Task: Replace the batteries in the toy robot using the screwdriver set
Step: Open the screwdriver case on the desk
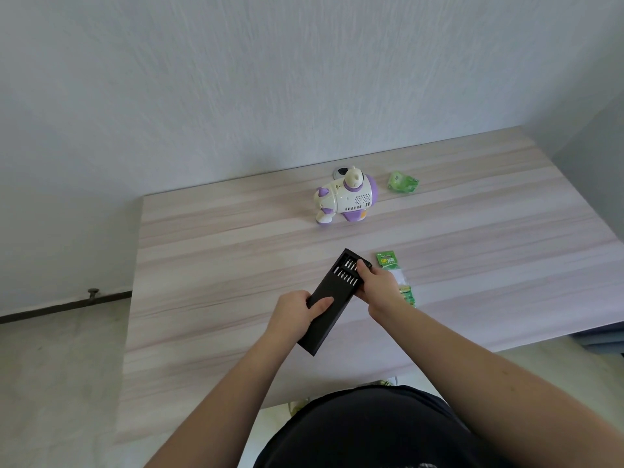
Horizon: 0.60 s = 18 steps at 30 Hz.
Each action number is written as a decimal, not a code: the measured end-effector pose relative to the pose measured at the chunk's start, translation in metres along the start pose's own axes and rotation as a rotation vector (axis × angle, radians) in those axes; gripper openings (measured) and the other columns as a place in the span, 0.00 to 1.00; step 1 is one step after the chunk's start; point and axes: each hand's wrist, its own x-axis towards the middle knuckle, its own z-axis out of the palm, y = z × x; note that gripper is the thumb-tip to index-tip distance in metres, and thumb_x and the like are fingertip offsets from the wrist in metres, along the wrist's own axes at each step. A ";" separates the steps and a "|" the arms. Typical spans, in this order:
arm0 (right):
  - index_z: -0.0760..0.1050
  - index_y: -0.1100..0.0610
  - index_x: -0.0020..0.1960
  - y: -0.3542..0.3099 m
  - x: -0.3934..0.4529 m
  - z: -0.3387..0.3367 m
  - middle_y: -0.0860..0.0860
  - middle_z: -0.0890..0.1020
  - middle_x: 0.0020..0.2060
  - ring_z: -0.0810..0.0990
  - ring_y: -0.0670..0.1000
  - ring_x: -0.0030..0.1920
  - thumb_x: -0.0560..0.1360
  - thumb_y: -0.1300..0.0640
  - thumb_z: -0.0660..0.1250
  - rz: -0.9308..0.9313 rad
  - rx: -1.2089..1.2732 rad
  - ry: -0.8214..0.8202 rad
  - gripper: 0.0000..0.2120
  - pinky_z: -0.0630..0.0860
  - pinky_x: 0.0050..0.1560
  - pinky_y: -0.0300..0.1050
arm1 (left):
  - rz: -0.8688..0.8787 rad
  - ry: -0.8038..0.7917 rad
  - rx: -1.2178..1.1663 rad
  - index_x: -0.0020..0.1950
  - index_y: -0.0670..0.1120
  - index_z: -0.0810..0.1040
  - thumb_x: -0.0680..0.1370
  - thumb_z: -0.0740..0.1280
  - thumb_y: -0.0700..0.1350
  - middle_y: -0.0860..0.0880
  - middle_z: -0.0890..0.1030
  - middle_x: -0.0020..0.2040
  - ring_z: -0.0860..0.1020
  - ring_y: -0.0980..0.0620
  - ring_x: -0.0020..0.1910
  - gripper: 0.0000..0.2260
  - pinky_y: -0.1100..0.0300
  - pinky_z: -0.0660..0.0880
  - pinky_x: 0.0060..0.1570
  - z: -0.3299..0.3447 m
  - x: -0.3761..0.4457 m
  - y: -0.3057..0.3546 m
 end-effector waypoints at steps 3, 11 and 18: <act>0.76 0.57 0.48 0.000 0.001 0.000 0.57 0.83 0.48 0.83 0.54 0.49 0.80 0.55 0.63 -0.007 0.011 -0.003 0.07 0.81 0.44 0.46 | 0.012 -0.001 0.007 0.43 0.41 0.79 0.77 0.64 0.61 0.46 0.80 0.38 0.78 0.48 0.38 0.23 0.59 0.69 0.35 -0.002 -0.001 0.000; 0.75 0.62 0.56 -0.017 0.019 -0.020 0.54 0.81 0.42 0.81 0.51 0.41 0.81 0.57 0.61 -0.074 0.130 0.056 0.09 0.80 0.40 0.45 | 0.048 -0.077 0.126 0.39 0.47 0.72 0.77 0.63 0.62 0.52 0.74 0.34 0.73 0.52 0.34 0.19 0.61 0.64 0.30 -0.005 -0.010 -0.015; 0.75 0.63 0.56 -0.018 0.030 -0.041 0.54 0.81 0.43 0.81 0.52 0.42 0.81 0.57 0.61 -0.077 0.093 0.030 0.10 0.79 0.43 0.46 | 0.045 -0.059 0.110 0.47 0.44 0.78 0.78 0.63 0.60 0.47 0.80 0.41 0.77 0.49 0.40 0.19 0.57 0.69 0.38 -0.003 -0.017 -0.034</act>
